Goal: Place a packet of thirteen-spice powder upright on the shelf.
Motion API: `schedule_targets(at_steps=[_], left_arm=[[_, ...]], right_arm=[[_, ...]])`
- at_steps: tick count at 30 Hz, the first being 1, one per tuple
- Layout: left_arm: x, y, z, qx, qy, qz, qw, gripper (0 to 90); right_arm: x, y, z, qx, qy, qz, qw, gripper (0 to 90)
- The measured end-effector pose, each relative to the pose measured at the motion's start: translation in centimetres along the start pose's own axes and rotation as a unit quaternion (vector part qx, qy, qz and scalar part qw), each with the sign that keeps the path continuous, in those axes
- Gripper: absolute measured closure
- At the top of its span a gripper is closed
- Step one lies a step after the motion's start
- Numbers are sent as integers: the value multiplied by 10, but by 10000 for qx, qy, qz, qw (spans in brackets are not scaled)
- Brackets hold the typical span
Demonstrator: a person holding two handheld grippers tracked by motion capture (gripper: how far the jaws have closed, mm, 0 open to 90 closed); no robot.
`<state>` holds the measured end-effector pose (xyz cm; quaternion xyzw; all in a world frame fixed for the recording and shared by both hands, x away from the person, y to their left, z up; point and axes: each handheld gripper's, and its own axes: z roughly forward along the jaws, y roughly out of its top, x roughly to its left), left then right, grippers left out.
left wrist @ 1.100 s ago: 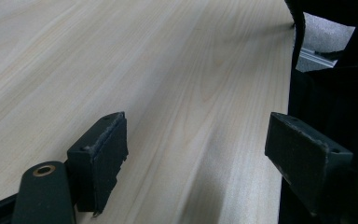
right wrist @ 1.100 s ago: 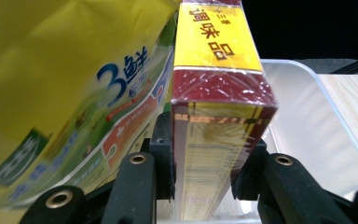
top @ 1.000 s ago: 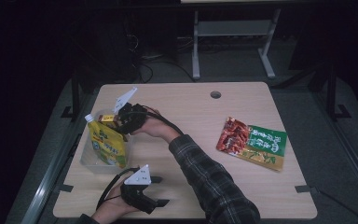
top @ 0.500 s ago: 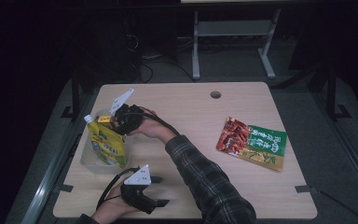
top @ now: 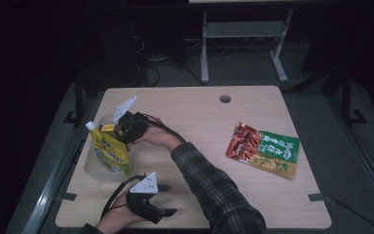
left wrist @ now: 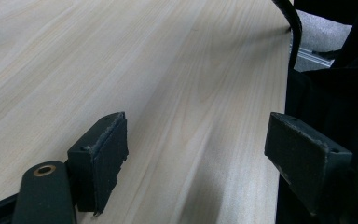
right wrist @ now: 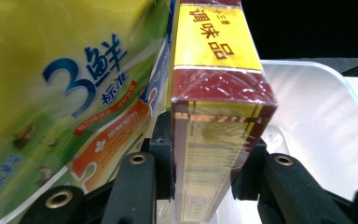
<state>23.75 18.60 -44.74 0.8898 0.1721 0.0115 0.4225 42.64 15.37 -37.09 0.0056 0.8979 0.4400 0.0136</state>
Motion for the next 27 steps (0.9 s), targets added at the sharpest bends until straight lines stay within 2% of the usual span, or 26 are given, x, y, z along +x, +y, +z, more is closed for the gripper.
schedule_targets(at_steps=[8, 13, 17, 19, 22, 25, 27], left_arm=[[0, 0, 1, -44, -9, -8, 10000, 205], [-1, 0, 1, -28, -19, -32, 10000, 205], [0, 0, 1, 26, -5, 23, 10000, 205], [-1, -1, 1, 26, -21, -26, 10000, 205], [-1, -1, 1, 43, -8, -89, 10000, 205], [0, -1, 2, 43, -2, -65, 10000, 205], [0, -1, 2, 11, 5, -139, 9999, 205]], right_arm=[[3, -2, 14, 127, -8, -55, 9999, 661], [3, -5, 12, 6, -24, 94, 10000, 561], [4, -6, -4, -94, -112, 156, 9998, 517], [6, -8, -14, -142, -188, 210, 9995, 493], [7, -15, -31, -196, -277, 327, 9989, 461], [10, -25, -46, -171, -400, 436, 9981, 436], [11, -32, -55, -166, -457, 480, 9977, 429]])
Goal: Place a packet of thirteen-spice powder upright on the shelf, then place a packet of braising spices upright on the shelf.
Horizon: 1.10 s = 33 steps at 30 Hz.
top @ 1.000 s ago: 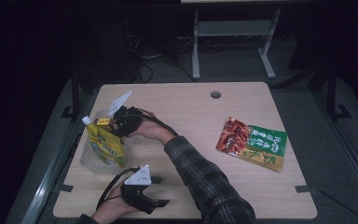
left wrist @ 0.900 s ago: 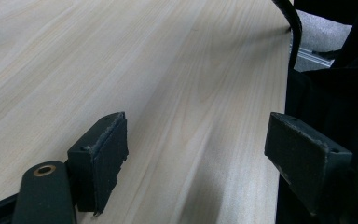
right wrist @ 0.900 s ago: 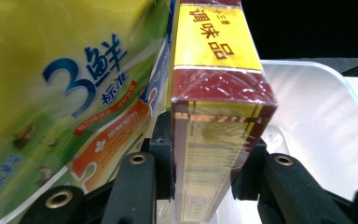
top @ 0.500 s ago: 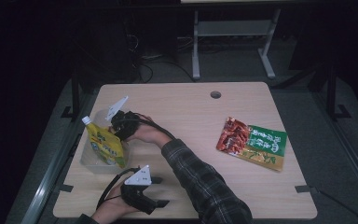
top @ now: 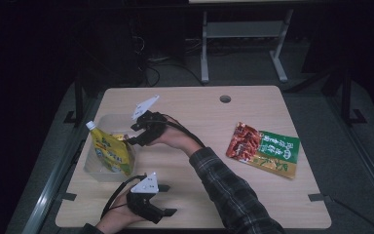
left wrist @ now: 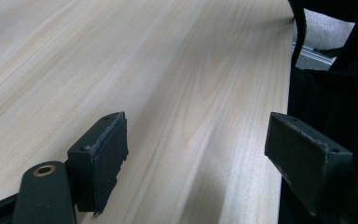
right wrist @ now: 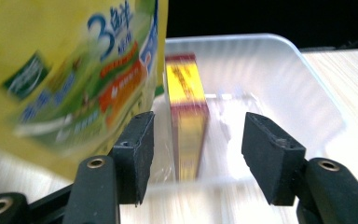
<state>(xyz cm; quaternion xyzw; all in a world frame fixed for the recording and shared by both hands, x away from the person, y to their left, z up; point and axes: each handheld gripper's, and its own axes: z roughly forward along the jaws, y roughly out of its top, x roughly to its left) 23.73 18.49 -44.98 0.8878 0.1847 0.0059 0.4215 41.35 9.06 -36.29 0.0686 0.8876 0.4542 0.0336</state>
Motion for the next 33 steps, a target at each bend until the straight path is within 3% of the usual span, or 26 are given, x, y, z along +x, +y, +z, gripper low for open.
schedule_targets(at_steps=[8, 12, 13, 17, 21, 22, 28, 29, 30, 31, 32, 33], left_arm=[[2, 0, -2, -37, 13, -174, 9998, 199], [5, 0, -3, 25, 26, -160, 9999, 196], [7, -1, -2, 16, -11, -215, 9998, 195], [8, -1, -2, 61, -73, -250, 9996, 191], [10, -2, -3, 34, -1, -281, 9996, 188], [10, -2, -3, 34, -1, -281, 9996, 186], [10, -3, -3, 82, 67, -163, 9998, 183], [9, -4, -3, 100, 72, -203, 9997, 183], [9, -4, -3, 100, 72, -203, 9997, 183], [8, -4, -4, 93, 82, -218, 9997, 183], [9, -5, -4, 82, 108, -193, 9997, 183], [9, -5, -4, 82, 108, -193, 9997, 183]], right_arm=[[-1, -35, -40, 72, -315, 387, 9987, 397], [-2, -49, -54, 128, -526, 562, 9970, 380], [-4, -60, -67, 126, -695, 728, 9948, 372], [-7, -74, -82, 119, -878, 873, 9922, 372], [-12, -103, -111, 105, -1138, 1258, 9855, 366], [-12, -103, -111, 105, -1138, 1258, 9855, 366], [-20, -139, -150, 112, -1525, 1637, 9746, 374], [-22, -149, -163, 173, -1743, 1722, 9694, 412], [-22, -149, -163, 173, -1743, 1722, 9694, 412], [-23, -154, -170, 133, -1795, 1816, 9668, 421], [-26, -165, -182, 123, -1994, 1972, 9598, 460], [-26, -165, -182, 123, -1994, 1972, 9598, 460]])
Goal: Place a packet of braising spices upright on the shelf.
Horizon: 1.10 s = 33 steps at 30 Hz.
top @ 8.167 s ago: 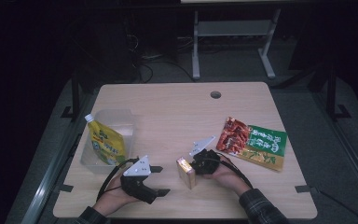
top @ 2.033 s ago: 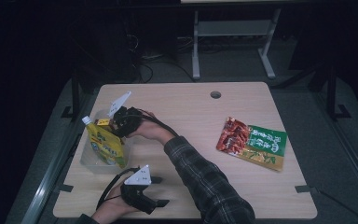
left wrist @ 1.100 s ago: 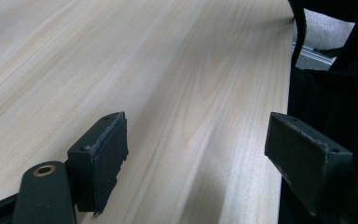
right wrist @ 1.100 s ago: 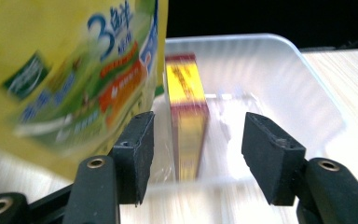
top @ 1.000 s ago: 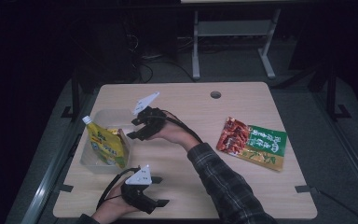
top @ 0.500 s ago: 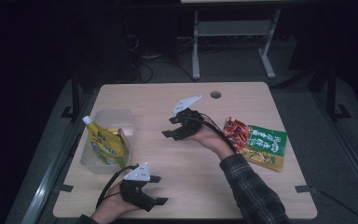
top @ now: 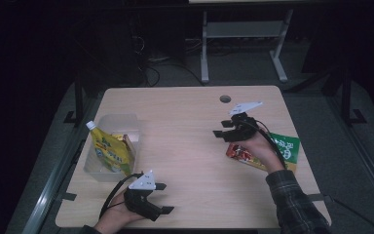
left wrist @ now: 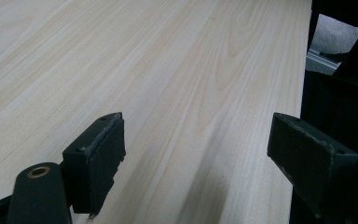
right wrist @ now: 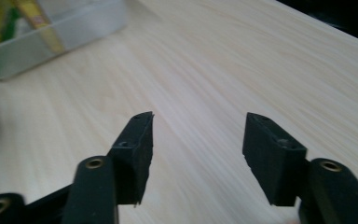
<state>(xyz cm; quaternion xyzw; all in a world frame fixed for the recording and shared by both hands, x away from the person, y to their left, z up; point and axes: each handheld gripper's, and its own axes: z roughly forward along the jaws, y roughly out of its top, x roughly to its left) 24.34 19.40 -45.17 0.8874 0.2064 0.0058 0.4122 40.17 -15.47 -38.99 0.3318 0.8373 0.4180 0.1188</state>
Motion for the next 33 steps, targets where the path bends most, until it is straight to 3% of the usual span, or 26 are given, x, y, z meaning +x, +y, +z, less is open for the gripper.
schedule_targets(at_steps=[2, 4, 5, 7, 8, 9, 10, 12, 13, 17, 20, 22, 30, 33], left_arm=[[0, -1, 0, -11, 12, -41, 10000, 183], [0, -1, 0, -14, 14, -58, 10000, 183], [0, -1, 1, 4, 9, -58, 10000, 184], [0, -1, 1, 16, 3, -46, 10000, 184], [0, -1, 1, 25, -5, -41, 10000, 184], [0, -1, 2, 24, -8, -33, 10000, 184], [0, -1, 3, 33, -18, -30, 10000, 185], [0, -1, 3, 37, -23, -11, 10000, 186], [0, -1, 3, 37, -23, -11, 10000, 186], [0, -1, 2, 25, -22, -16, 10000, 188], [0, -1, 3, 34, -36, -17, 10000, 188], [-1, -1, 4, 36, -37, -11, 10000, 190], [-1, 0, 2, 17, -57, -8, 10000, 195], [-1, 0, 3, 22, -69, 0, 10000, 197]], right_arm=[[-16, -13, -10, 54, -355, 240, 9991, 506], [-20, -18, -13, 48, -464, 285, 9985, 517], [-28, -28, -16, 117, -680, 395, 9968, 559], [-32, -33, -17, 138, -748, 470, 9960, 576], [-41, -42, -19, 196, -1014, 542, 9932, 653], [-41, -42, -19, 196, -1014, 542, 9932, 653], [-52, -49, -21, 217, -1268, 643, 9896, 731], [-63, -56, -23, 208, -1500, 848, 9848, 800], [-63, -56, -23, 208, -1500, 848, 9848, 800], [-83, -75, -24, 205, -1786, 1090, 9776, 890], [-89, -83, -22, 166, -1915, 1151, 9746, 899], [-96, -91, -16, 102, -2031, 1294, 9705, 900], [-102, -103, -1, 102, -2119, 1400, 9672, 900], [-99, -104, 3, 119, -2229, 1246, 9668, 900]])
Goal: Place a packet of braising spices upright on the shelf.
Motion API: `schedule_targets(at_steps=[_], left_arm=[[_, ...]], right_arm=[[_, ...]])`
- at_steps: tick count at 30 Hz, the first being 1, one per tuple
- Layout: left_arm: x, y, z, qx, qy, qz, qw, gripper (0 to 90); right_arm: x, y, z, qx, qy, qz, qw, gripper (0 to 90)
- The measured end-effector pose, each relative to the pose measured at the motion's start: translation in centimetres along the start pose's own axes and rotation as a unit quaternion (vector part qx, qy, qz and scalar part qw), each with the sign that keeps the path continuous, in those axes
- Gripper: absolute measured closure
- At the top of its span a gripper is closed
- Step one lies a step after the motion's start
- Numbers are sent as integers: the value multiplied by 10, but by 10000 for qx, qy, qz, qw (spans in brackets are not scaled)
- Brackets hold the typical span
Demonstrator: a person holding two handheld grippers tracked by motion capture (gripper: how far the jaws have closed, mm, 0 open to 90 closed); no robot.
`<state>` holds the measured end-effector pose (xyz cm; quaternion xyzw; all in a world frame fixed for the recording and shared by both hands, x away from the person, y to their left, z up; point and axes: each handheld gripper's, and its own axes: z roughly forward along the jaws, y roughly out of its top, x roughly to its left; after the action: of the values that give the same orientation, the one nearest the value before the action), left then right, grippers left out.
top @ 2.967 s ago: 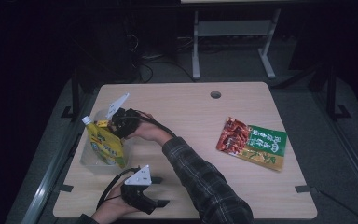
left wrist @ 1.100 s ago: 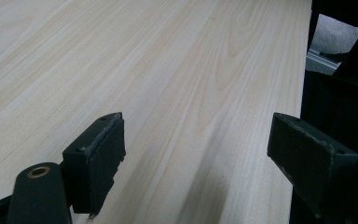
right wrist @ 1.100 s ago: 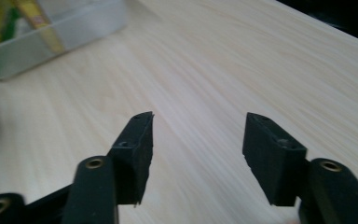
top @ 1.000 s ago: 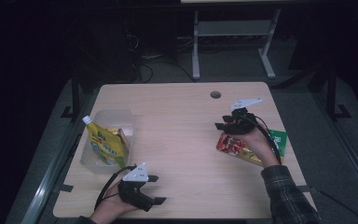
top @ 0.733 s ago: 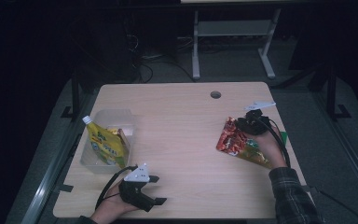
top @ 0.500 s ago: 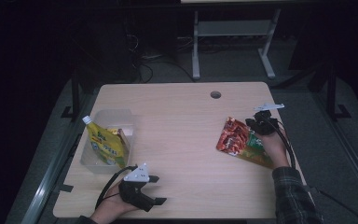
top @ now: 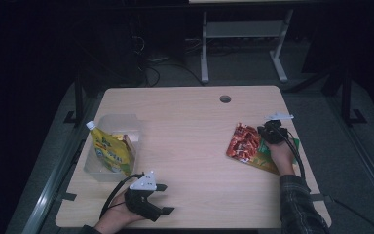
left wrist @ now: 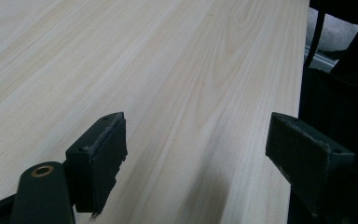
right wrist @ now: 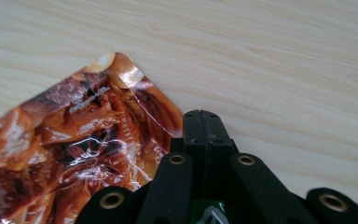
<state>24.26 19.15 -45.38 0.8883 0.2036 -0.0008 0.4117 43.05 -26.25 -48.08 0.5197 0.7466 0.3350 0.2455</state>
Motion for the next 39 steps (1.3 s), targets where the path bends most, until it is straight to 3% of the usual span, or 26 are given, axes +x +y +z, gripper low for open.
schedule_targets(at_steps=[5, 9, 11, 20, 25, 26, 33, 34, 35, 37, 38, 39], left_arm=[[-1, 1, 2, 53, -26, 20, 10000, 197], [-1, 1, 3, 53, -45, 27, 10000, 197], [-1, 2, 4, 67, -49, 43, 10000, 197], [-2, 4, 4, 37, -82, 54, 9999, 198], [-2, 5, 5, 41, -106, 104, 9999, 198], [-2, 5, 5, 33, -109, 95, 9999, 198], [-2, 6, 6, 40, -120, 108, 9999, 197], [-2, 5, 6, 38, -123, 108, 9999, 197], [-2, 5, 6, 38, -123, 105, 9999, 197], [-2, 6, 6, 37, -123, 102, 9999, 197], [-2, 5, 6, 34, -121, 95, 9999, 197], [-2, 5, 6, 38, -119, 97, 9999, 197]], right_arm=[[2, -1, 0, -5, 33, -4, 10000, 900], [9, -2, -2, -16, 210, -79, 9997, 900], [17, -3, -3, -20, 409, -106, 9991, 900], [51, -2, -4, -5, 821, -290, 9962, 900], [77, 0, -4, 8, 1177, -515, 9917, 900], [89, 1, -3, -18, 1250, -654, 9900, 900], [117, 2, -3, -8, 1570, -915, 9833, 900], [127, 2, -3, -10, 1707, -1006, 9802, 900], [127, 2, -3, -10, 1707, -1006, 9802, 900], [138, 2, -4, 5, 1870, -1110, 9761, 900], [150, 1, -5, 4, 2035, -1250, 9711, 900], [150, 1, -5, 4, 2035, -1250, 9711, 900]])
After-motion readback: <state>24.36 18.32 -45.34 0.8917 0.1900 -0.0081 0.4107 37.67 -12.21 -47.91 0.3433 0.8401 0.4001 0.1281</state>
